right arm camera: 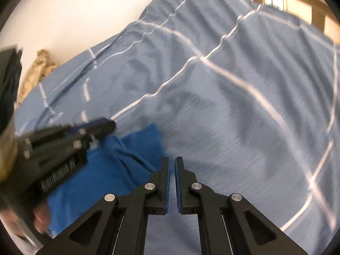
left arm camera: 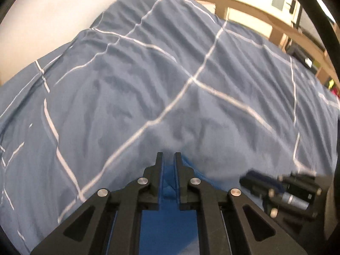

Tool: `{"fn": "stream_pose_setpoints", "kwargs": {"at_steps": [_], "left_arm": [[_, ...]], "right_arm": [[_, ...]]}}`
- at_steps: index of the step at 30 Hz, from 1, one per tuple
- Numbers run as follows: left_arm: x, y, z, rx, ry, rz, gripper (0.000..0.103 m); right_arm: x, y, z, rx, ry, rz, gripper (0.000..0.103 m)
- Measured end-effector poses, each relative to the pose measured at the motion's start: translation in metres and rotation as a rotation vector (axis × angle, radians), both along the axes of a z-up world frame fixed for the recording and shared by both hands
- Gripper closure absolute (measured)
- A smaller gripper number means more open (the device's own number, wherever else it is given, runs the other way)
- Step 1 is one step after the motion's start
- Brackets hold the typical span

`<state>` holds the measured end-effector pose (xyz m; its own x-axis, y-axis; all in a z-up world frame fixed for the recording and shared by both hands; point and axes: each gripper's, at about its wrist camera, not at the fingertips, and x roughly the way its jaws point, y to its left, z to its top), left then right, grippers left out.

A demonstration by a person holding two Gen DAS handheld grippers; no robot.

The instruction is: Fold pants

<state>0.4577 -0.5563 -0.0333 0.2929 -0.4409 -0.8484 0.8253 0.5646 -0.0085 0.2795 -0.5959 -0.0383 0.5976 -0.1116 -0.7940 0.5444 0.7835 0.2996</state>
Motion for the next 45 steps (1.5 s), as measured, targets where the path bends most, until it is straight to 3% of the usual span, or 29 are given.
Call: {"fn": "stream_pose_setpoints", "kwargs": {"at_steps": [3,5,8,11,15,20,27,32,35,38,42,45], "left_arm": [[0.005,0.009,0.010,-0.042,-0.007,0.029,0.084],[0.007,0.017,0.002,-0.001,0.008,0.005,0.082],[0.008,0.026,-0.016,0.098,0.007,-0.036,0.082],[0.003,0.044,-0.031,0.137,0.018,-0.044,0.082],[-0.004,0.064,-0.056,0.150,0.070,-0.010,0.082],[0.005,0.059,-0.087,0.176,0.076,0.032,0.082],[0.012,0.051,-0.096,0.153,0.074,0.089,0.082],[0.006,0.086,-0.071,0.090,0.083,0.185,0.080],[0.005,0.125,-0.059,0.052,0.089,0.301,0.077],[0.006,0.160,-0.049,0.056,0.075,0.393,0.077],[0.006,0.208,-0.041,0.094,0.037,0.481,0.077],[0.005,0.247,-0.037,0.105,0.049,0.528,0.076]], "right_arm": [[-0.006,-0.004,0.002,-0.014,-0.002,0.007,0.086],[-0.009,-0.005,0.001,0.013,-0.015,0.012,0.080],[-0.006,-0.002,-0.004,0.030,-0.018,0.031,0.078],[-0.002,0.001,-0.014,0.074,-0.020,0.040,0.069],[0.005,0.001,-0.029,0.126,-0.021,0.039,0.069],[0.015,0.001,-0.046,0.162,-0.002,0.053,0.069],[0.026,-0.005,-0.057,0.192,-0.002,0.046,0.069],[0.035,-0.006,-0.059,0.198,0.015,0.045,0.072],[0.033,-0.001,-0.047,0.163,0.013,0.038,0.083],[0.030,0.012,-0.024,0.099,-0.012,0.046,0.085],[0.035,0.053,0.015,-0.085,-0.022,0.121,0.085],[0.036,0.081,0.038,-0.161,-0.043,0.180,0.086]]}}
